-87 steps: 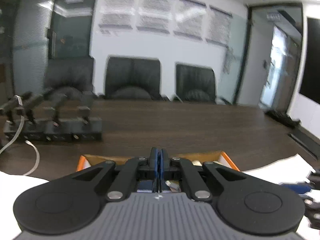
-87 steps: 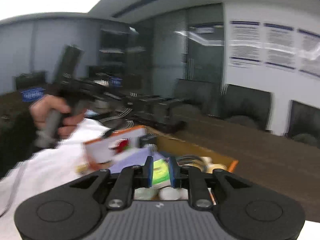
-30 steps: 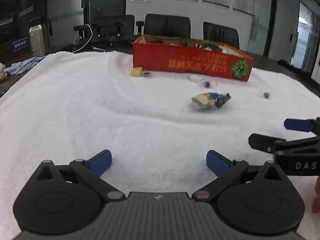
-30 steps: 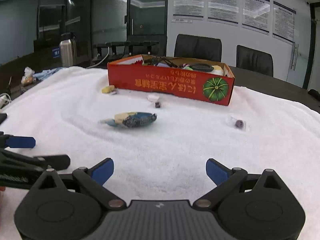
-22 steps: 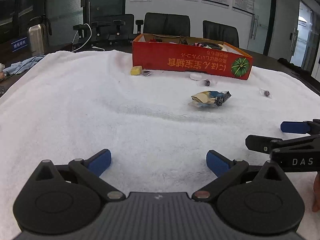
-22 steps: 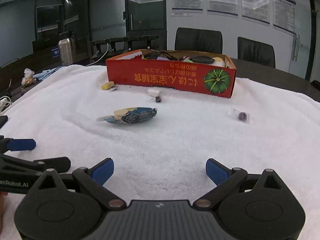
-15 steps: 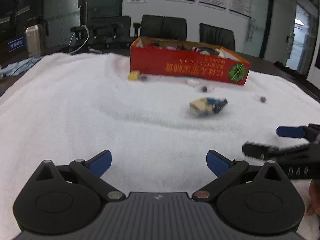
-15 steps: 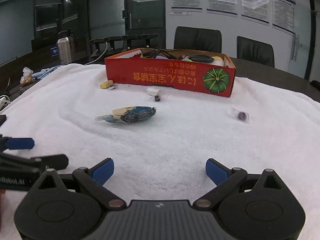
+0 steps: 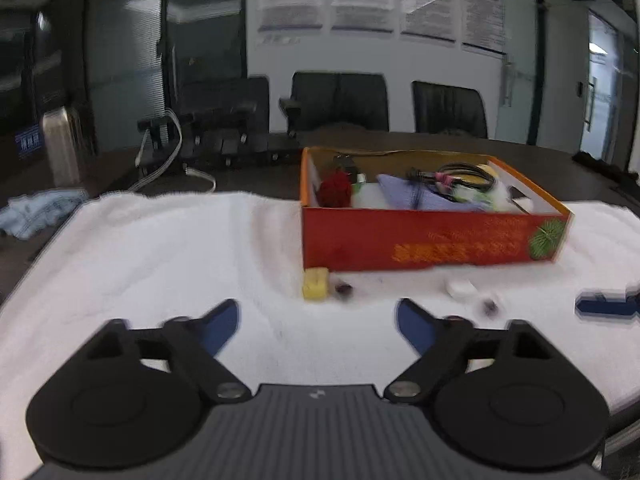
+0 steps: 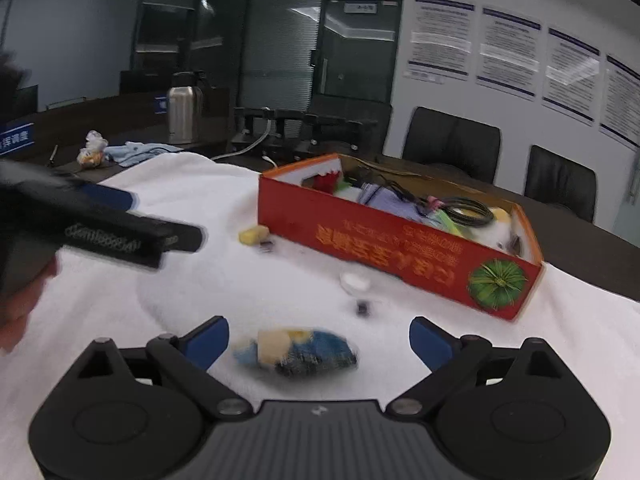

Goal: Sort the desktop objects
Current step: 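Grasp the yellow block with the left tool while the right tool grasps the blue wrapped snack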

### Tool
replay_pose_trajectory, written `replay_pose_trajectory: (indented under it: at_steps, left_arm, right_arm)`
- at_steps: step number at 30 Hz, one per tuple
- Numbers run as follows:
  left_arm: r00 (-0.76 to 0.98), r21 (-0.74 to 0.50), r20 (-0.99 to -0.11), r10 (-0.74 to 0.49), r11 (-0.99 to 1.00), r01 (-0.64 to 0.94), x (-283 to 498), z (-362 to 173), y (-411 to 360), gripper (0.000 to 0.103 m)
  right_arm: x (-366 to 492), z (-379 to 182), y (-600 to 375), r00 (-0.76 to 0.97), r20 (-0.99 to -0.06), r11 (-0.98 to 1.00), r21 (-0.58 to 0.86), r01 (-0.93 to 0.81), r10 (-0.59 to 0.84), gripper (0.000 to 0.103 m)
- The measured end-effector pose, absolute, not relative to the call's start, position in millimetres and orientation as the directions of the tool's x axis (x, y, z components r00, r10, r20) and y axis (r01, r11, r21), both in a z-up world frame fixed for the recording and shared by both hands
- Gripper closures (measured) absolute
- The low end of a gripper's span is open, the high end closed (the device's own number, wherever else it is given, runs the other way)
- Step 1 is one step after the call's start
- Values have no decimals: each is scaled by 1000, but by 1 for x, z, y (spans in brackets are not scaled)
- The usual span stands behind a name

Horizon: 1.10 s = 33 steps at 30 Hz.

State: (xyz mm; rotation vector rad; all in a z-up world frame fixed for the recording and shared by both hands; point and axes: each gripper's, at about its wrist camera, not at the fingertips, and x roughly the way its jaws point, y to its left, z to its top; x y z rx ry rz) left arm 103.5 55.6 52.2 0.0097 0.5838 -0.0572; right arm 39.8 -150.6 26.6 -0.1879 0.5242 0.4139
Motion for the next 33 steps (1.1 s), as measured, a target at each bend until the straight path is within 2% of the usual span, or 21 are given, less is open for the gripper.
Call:
replay_pose_trajectory:
  at_steps: [4, 5, 6, 7, 8, 10, 11, 12, 13, 14, 19, 25, 33]
  left_arm:
    - [797, -53, -601, -57, 998, 32, 155, 40, 61, 41]
    - [788, -59, -612, -61, 998, 32, 165, 35, 61, 49]
    - [774, -54, -631, -51, 998, 22, 177, 29, 60, 62]
    - [766, -52, -641, -42, 999, 11, 184, 25, 60, 67]
    - [761, -64, -647, -52, 998, 14, 189, 20, 61, 69]
    - [759, -123, -641, -111, 992, 42, 192, 16, 64, 73]
    - [752, -141, -645, -135, 988, 57, 194, 14, 64, 82]
    - [747, -148, -649, -144, 987, 62, 194, 11, 63, 91]
    - [752, -141, -644, -136, 988, 58, 193, 10, 62, 91]
    - [756, -130, -641, -131, 990, 62, 191, 9, 61, 91]
    - [766, -154, -630, -129, 987, 40, 183, 20, 69, 91]
    - [830, -176, -537, -152, 982, 65, 151, 67, 71, 92]
    - [875, -164, -433, -219, 973, 163, 132, 131, 51, 91]
  right_arm:
    - [62, 14, -143, 759, -555, 901, -40, -432, 340, 23]
    - [64, 11, -142, 755, -561, 900, -40, -434, 339, 30]
    - [66, 8, -142, 747, -572, 899, -39, -437, 339, 39]
    - [67, 4, -141, 740, -582, 897, -38, -440, 338, 45]
    - [67, 1, -142, 733, -591, 895, -40, -444, 337, 55]
    - [65, -3, -145, 732, -586, 890, -40, -454, 347, 55]
    - [64, -3, -146, 730, -585, 888, -35, -458, 354, 58]
    - [63, -3, -147, 728, -579, 884, -27, -468, 367, 73]
    - [62, -2, -149, 723, -573, 879, -11, -477, 386, 89]
    - [61, -2, -150, 721, -572, 877, -3, -480, 392, 101]
    - [61, 4, -158, 746, -548, 898, 23, -440, 380, 103]
    - [63, 27, -183, 790, -477, 917, 109, -383, 386, 103]
    - [69, 88, -211, 831, -383, 912, 97, -399, 404, 103]
